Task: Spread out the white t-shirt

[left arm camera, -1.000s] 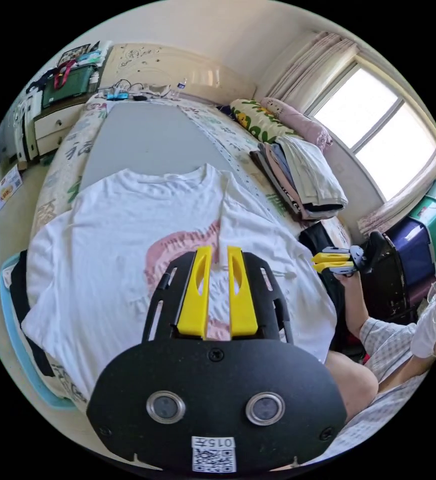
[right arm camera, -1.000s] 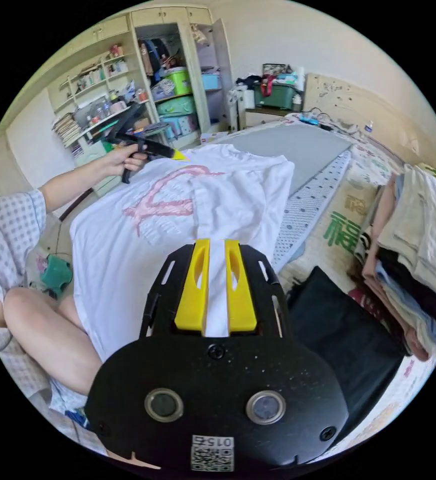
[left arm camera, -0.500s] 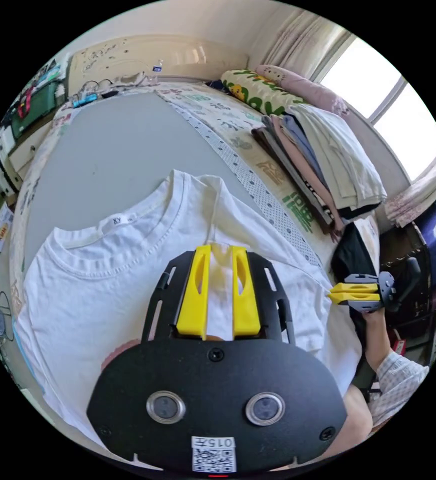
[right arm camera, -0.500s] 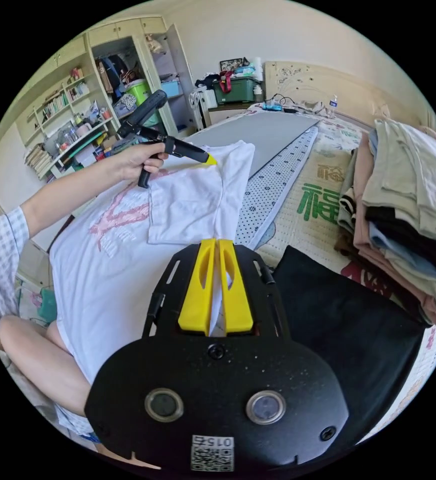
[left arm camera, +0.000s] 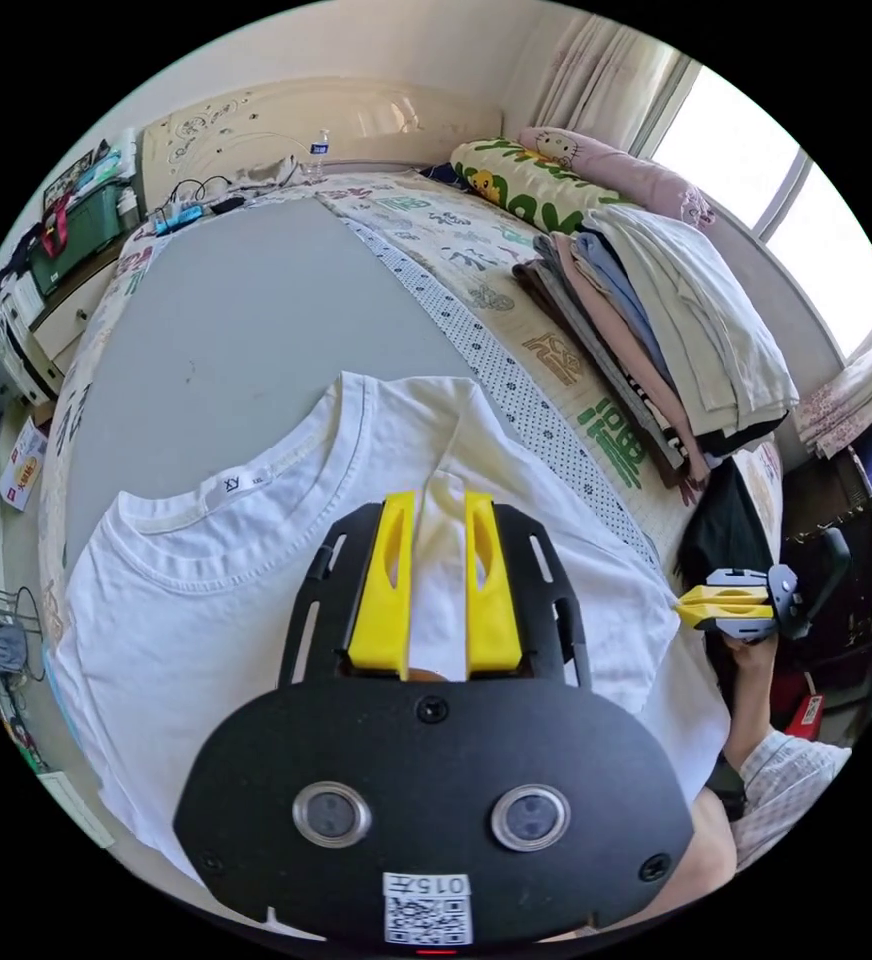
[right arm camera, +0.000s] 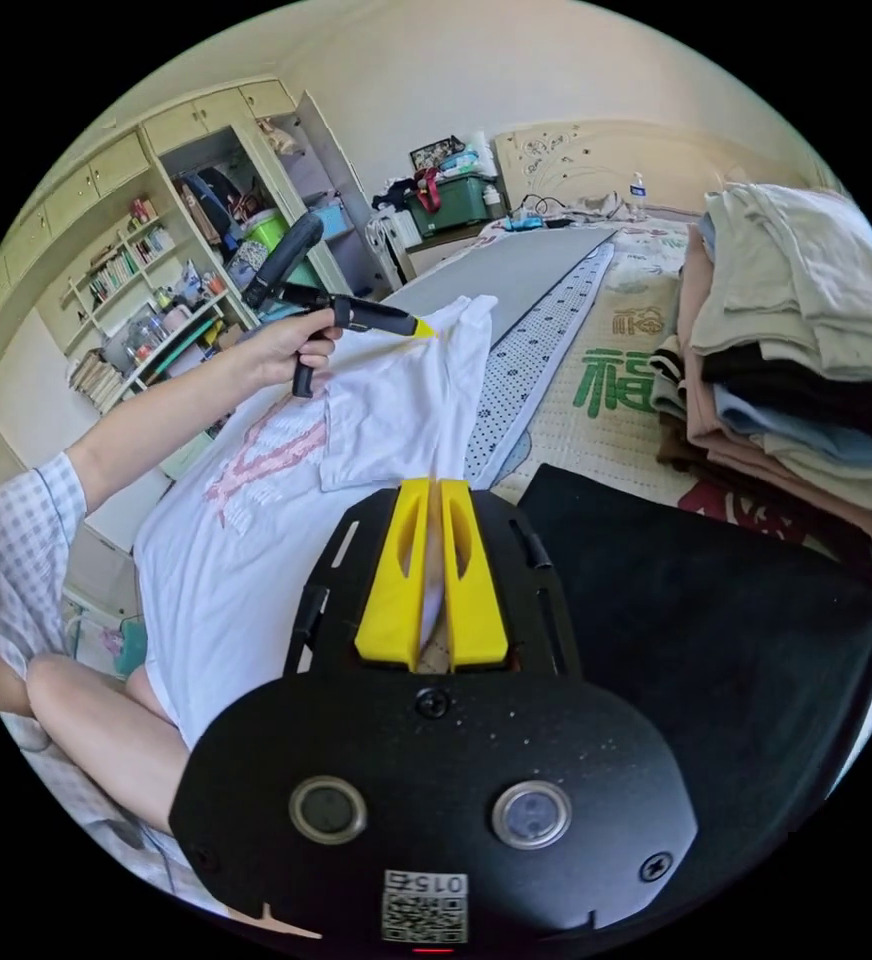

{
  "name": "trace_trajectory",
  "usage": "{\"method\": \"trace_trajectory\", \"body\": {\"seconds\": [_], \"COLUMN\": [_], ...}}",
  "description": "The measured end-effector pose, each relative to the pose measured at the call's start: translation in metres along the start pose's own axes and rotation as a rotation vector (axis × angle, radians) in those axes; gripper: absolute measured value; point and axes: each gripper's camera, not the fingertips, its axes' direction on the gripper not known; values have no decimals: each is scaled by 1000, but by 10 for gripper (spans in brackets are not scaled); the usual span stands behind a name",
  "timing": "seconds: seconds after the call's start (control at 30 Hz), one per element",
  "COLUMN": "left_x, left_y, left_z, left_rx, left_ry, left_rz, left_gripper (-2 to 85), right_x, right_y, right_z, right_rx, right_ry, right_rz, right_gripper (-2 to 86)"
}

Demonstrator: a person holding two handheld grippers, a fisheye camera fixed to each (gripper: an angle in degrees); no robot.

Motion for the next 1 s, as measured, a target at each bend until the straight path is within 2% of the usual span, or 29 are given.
{"method": "trace_trajectory", "body": {"seconds": [0.1, 0.23, 0.3, 0.37, 0.47, 0.53, 0.63, 0.77, 0.83, 0.93, 1.0], "left_x": [-16, -4, 7, 20, 22, 19, -3, -36, -37, -27, -21], "left_y": [-9, -32, -43, -56, -65, -62, -51, -38, -39, -48, -50], "left_z": [-4, 26, 31, 28, 24, 22, 17, 21, 26, 36, 33], "left_rx": [70, -44, -36, 47, 82, 71, 40, -4, -8, -29, 46], "left_ry": [96, 209, 184, 87, -6, -12, 96, 227, 301, 206, 166], "left_rz": [-68, -13, 9, 15, -30, -24, -65, -168, -142, -99, -65], "left_gripper": [88, 67, 10, 0, 0, 11, 59, 118, 97, 35, 14], "right_x": [24, 13, 4, 7, 36, 40, 45, 82, 99, 123, 135], "right_y": [13, 15, 20, 32, 48, 56, 66, 80, 87, 98, 105], "right_z": [-9, 11, 15, 9, -9, -14, -12, -17, -21, -27, -33], "right_rx": [35, -75, -94, -66, -7, 6, -15, -10, 2, 15, 38], "right_ry": [-65, 0, 89, 159, 184, 193, 179, 126, 105, 99, 130], "right_rz": [34, -48, -72, -62, 41, 24, -43, -13, -3, 5, 22], "right_gripper": [55, 71, 39, 13, 5, 3, 4, 12, 12, 5, 3]}}
